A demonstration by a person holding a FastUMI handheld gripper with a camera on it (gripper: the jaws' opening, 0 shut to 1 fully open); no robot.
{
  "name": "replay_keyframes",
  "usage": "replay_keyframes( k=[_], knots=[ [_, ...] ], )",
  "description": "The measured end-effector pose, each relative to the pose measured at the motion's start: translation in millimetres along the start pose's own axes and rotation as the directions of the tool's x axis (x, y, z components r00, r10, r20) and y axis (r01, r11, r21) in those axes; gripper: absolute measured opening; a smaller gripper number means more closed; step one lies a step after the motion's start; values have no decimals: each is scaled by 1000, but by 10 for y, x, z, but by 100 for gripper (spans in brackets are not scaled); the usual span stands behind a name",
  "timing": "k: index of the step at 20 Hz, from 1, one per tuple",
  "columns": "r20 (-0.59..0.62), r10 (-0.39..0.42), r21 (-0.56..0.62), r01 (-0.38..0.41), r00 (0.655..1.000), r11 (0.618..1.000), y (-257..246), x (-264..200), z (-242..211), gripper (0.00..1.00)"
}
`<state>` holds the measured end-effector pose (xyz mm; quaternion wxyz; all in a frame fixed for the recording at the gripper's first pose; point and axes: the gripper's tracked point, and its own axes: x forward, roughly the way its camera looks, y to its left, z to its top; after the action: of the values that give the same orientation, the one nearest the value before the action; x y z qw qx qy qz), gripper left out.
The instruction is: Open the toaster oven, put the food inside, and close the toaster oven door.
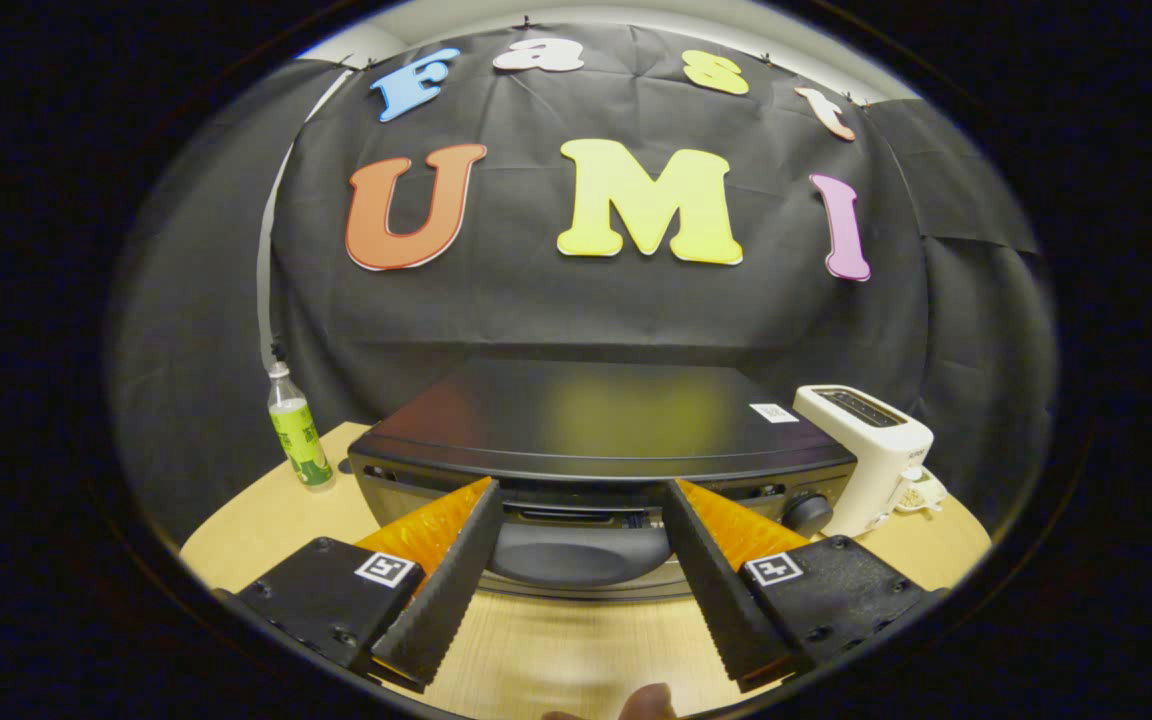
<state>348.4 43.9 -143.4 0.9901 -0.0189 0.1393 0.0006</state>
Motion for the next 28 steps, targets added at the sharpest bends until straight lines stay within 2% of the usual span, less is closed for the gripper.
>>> replay_keyframes(
  k=[10,15,20,25,28],
  knots=[
    [-64,-17,-63,12,998,998,-17,-517,-454,100],
    [-119,6,-71,-14,993,997,-1,-682,-705,100],
    [-226,69,-64,-85,972,994,-7,-838,-1045,100],
    [-301,87,-29,-100,950,995,6,-881,-1249,100],
    [-369,101,1,-108,924,994,12,-886,-1421,100]
  ],
)
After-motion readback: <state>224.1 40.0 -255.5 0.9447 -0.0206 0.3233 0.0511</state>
